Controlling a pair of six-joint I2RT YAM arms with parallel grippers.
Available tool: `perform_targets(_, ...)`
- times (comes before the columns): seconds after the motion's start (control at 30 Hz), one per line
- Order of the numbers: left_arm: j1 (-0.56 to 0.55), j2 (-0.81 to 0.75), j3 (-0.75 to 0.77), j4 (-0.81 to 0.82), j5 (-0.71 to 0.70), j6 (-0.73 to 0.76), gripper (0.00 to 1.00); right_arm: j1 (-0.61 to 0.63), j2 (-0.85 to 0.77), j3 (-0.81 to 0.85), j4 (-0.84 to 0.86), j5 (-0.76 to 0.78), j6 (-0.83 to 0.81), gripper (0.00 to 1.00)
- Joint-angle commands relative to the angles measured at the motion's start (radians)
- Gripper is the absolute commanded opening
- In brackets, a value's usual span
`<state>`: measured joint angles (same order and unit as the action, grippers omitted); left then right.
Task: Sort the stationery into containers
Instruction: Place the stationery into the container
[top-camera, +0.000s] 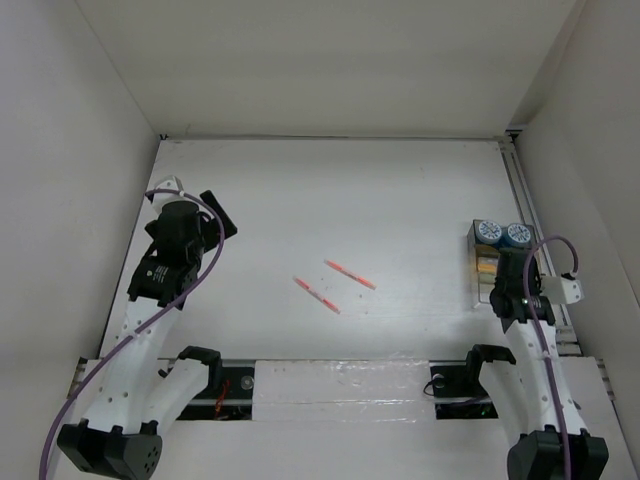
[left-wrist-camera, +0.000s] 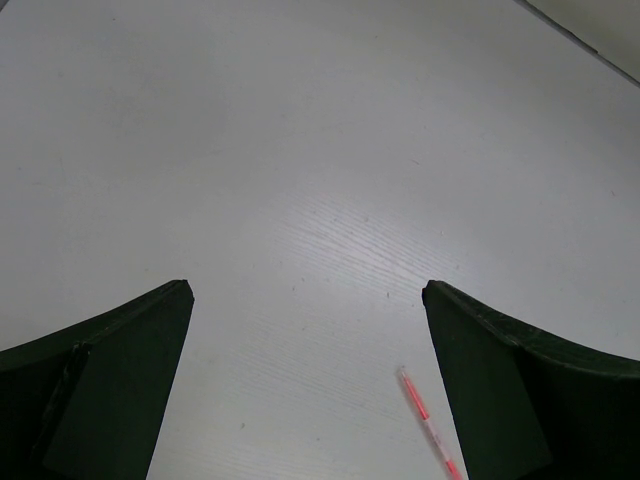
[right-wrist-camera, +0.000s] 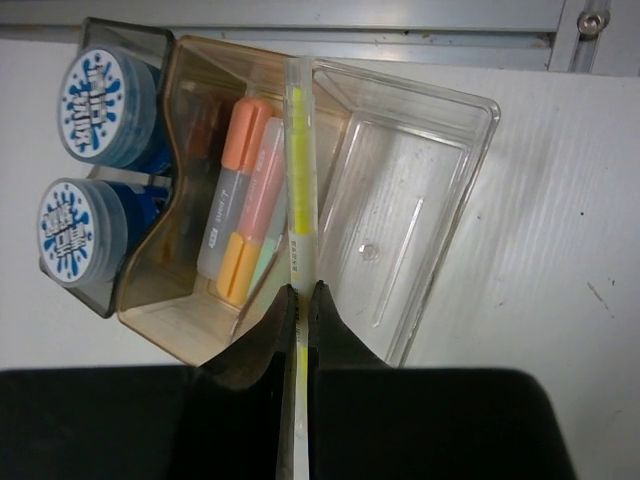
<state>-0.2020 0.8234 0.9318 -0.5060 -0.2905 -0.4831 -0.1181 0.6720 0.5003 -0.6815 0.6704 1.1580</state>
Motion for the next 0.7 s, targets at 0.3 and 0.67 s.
perform_targets(0.3, -0.004, 0.002, 0.019, 0.014, 0.002, -0.003, 1.0, -0.006, 0.093, 0.021, -0.006, -0.023, 0.045, 0.0)
perform_targets(0.67, -0.004, 0.011, 0.019, 0.014, 0.002, -0.003, 1.0, -0.006, 0.075, 0.021, -0.017, -0.014, 0.054, 0.29)
